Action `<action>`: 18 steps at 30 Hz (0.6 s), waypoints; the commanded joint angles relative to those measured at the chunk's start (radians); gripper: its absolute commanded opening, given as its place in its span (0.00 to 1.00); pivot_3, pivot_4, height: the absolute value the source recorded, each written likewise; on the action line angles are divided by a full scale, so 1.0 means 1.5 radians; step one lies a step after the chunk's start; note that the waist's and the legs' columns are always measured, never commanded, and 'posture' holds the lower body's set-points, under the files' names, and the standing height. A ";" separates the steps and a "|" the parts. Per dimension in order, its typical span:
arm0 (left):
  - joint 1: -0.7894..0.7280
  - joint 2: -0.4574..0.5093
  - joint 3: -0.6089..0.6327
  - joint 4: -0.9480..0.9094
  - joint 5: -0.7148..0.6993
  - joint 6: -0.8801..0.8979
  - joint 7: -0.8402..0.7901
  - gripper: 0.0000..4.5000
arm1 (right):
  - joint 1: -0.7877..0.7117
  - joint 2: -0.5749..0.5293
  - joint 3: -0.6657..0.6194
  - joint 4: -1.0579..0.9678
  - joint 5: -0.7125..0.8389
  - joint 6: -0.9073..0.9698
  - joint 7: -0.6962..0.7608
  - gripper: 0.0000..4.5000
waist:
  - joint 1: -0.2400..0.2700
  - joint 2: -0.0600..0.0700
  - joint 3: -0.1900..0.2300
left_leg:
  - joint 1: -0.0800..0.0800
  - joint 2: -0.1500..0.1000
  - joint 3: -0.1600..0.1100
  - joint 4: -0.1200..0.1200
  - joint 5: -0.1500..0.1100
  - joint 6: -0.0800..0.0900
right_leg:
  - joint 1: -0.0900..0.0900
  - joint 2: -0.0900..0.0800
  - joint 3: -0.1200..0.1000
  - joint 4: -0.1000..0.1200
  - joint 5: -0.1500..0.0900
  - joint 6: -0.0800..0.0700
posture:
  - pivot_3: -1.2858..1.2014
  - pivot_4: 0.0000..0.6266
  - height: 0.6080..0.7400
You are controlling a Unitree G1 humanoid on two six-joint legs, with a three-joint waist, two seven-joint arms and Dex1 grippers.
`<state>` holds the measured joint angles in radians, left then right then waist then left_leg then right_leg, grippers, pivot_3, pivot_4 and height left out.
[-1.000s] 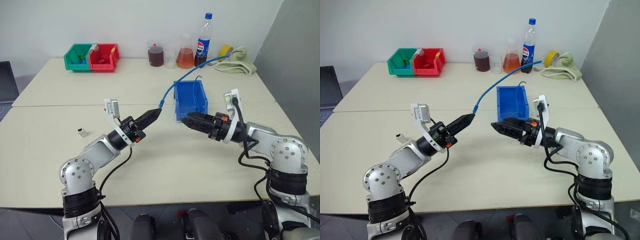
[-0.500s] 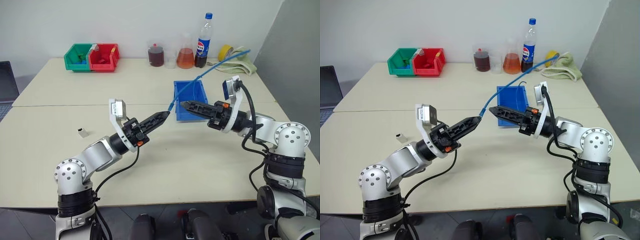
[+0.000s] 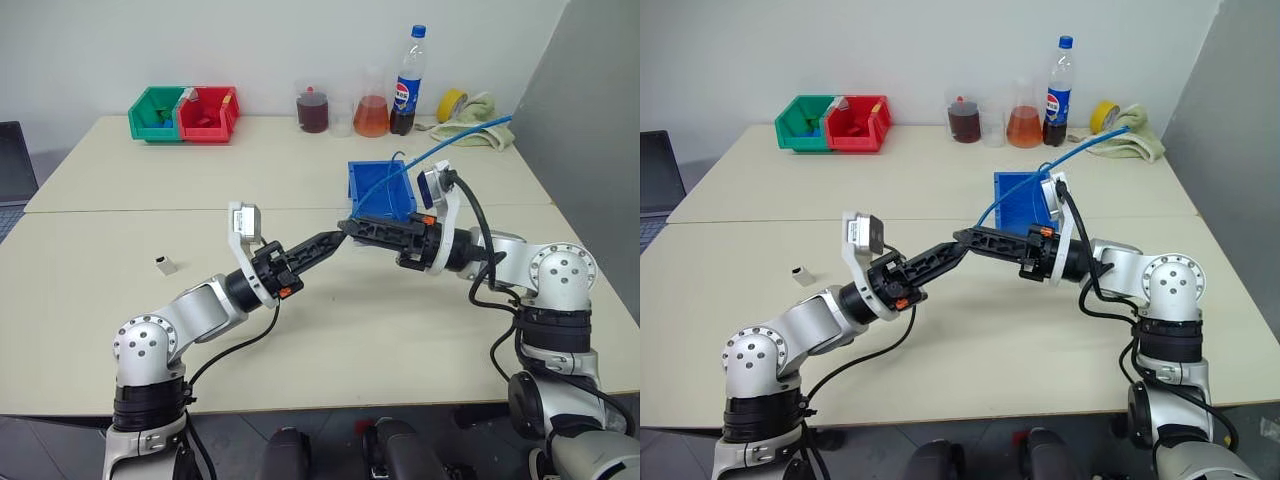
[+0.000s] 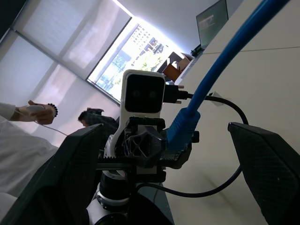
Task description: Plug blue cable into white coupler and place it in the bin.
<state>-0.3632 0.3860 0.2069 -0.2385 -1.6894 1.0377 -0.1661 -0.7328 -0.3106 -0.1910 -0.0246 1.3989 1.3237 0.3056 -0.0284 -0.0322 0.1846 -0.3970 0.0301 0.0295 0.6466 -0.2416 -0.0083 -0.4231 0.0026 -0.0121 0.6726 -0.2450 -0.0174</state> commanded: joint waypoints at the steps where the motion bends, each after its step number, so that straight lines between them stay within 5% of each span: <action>1: -0.001 0.016 0.000 -0.024 -0.027 -0.010 -0.016 0.05 | -0.026 -0.006 -0.013 0.022 0.016 -0.007 0.012 0.91 | 0.000 0.000 0.000 | 0.000 0.000 0.000 0.000 0.000 0.000 | 0.000 0.000 0.000 0.000 0.000 0.000 | 0.52 0.24 1.00; 5: 0.005 0.027 -0.003 -0.028 -0.031 -0.008 -0.022 0.05 | -0.036 -0.017 -0.015 0.037 0.020 0.002 0.023 0.71 | 0.000 0.000 0.000 | 0.000 0.000 0.000 0.000 0.000 0.000 | 0.000 0.000 0.000 0.000 0.000 0.000 | 0.52 0.24 1.00; 18: 0.002 0.048 -0.011 -0.021 -0.028 -0.007 -0.039 0.05 | -0.063 -0.052 0.004 0.078 -0.005 0.032 0.095 0.71 | 0.000 0.000 0.000 | -0.002 0.000 0.000 -0.001 0.000 0.000 | 0.000 0.000 -0.001 -0.005 0.001 0.001 | 0.52 0.24 1.00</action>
<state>-0.3535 0.4462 0.1976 -0.2435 -1.7139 1.0369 -0.2064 -0.8036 -0.3834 -0.1837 0.0950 1.3901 1.3636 0.4156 -0.0282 -0.0322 0.1847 -0.4000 0.0306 0.0289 0.6446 -0.2420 -0.0077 -0.4233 0.0029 -0.0132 0.6645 -0.2442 -0.0162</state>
